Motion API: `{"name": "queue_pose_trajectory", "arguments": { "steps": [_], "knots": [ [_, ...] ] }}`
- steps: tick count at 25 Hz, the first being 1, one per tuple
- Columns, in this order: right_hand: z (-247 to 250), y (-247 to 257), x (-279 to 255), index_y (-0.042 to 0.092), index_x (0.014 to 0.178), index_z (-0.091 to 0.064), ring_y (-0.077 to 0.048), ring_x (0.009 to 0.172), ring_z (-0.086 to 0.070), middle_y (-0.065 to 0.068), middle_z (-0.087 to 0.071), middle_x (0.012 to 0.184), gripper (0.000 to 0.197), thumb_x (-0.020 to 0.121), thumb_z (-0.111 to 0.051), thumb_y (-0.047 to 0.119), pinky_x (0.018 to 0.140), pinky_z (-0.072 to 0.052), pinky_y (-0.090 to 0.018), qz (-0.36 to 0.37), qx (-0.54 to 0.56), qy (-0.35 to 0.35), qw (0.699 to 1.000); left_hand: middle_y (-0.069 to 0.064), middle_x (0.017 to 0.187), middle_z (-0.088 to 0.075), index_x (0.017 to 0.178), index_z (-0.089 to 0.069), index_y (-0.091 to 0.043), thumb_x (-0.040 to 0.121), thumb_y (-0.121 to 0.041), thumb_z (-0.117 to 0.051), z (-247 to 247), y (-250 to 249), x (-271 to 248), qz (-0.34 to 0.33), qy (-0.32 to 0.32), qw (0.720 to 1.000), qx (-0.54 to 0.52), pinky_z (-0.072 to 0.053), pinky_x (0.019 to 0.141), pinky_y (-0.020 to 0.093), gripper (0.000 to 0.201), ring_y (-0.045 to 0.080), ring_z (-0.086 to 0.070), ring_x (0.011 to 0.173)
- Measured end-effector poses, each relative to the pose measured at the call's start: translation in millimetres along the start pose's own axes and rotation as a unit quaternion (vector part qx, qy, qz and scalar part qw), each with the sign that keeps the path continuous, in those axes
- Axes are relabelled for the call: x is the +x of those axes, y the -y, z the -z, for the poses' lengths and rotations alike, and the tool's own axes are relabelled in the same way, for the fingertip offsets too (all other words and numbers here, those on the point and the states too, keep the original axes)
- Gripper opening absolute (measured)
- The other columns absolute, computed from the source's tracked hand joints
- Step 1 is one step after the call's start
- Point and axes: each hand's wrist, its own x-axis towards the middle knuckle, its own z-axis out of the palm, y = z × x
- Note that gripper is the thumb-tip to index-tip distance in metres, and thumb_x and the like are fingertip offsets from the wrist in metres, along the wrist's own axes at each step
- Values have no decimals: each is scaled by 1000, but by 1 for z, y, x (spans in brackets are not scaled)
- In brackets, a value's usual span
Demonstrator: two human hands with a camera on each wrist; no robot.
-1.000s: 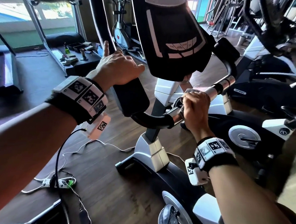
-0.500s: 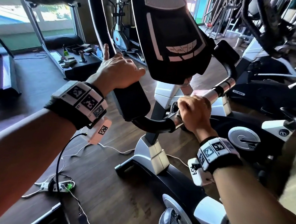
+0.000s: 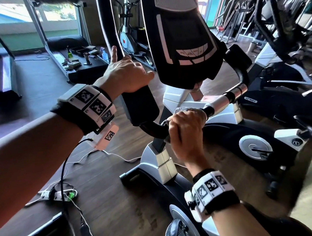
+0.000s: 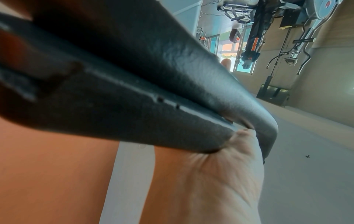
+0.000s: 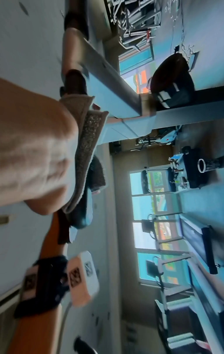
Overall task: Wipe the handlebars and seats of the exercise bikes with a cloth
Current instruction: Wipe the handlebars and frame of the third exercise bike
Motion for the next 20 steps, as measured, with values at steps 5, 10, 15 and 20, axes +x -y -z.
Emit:
{"name": "queue_pose_trajectory", "arguments": {
  "steps": [5,10,15,20],
  "knots": [
    [3,10,7,25,68,-46,-29,76,-57,-1,-61,72,28,94,-37,30,81,-42,-45,-4,-28,19,999,6,117,-68,102,-69,-13,106,-45,-15,3,-2,-3,-10,0,1000,13,9,118,72,63,34,-43,136],
    [2,32,13,26,67,-46,-27,69,-58,1,-61,67,31,96,-37,32,75,-29,-40,-8,-92,31,995,6,125,-66,109,-70,-13,102,-50,-9,3,0,-3,-4,-9,1000,10,9,117,71,72,34,-43,138],
    [-3,38,12,19,74,-54,-31,77,-60,-3,-62,74,34,100,-34,28,80,-40,-45,-58,-33,-11,998,3,86,-71,79,-74,-10,97,-52,-29,-5,2,1,30,-83,989,-120,12,121,60,64,21,-62,112],
    [6,40,7,11,79,-56,-31,68,-56,-13,-58,71,40,104,-32,32,67,-47,-48,-177,154,-111,966,-8,63,-66,73,-76,-15,93,-36,-52,-11,6,-9,45,-189,931,-309,-10,125,59,37,-2,-64,76]
  ]
}}
